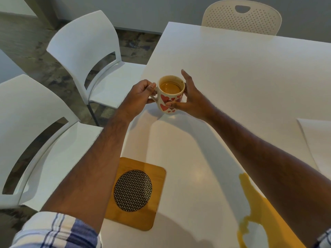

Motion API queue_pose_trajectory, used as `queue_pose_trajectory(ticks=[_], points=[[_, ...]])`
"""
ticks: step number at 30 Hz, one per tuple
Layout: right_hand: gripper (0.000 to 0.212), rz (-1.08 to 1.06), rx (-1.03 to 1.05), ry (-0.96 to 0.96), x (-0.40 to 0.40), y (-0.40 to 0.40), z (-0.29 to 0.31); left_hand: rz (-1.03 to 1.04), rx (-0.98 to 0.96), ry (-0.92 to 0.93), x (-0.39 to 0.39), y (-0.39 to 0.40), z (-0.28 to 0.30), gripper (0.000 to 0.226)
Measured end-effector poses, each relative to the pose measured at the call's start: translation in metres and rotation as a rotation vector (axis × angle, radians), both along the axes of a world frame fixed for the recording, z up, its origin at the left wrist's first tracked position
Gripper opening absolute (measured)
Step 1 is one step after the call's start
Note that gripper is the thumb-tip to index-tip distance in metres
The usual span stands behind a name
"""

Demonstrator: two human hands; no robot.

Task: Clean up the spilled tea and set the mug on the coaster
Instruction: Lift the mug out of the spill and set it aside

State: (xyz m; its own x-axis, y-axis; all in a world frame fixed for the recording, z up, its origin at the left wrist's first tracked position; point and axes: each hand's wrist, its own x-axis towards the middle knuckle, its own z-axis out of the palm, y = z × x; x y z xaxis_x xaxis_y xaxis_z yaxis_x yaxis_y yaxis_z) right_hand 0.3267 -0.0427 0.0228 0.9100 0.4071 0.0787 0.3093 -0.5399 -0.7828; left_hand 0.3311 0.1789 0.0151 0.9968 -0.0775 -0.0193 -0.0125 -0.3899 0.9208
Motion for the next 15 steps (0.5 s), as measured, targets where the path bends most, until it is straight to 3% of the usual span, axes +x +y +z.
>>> queue_pose_trajectory(ticks=[15], points=[[0.118,0.003,-0.017,0.024,0.006,0.003,-0.013,0.025,-0.035,0.001,0.001,0.001,-0.015,0.03]])
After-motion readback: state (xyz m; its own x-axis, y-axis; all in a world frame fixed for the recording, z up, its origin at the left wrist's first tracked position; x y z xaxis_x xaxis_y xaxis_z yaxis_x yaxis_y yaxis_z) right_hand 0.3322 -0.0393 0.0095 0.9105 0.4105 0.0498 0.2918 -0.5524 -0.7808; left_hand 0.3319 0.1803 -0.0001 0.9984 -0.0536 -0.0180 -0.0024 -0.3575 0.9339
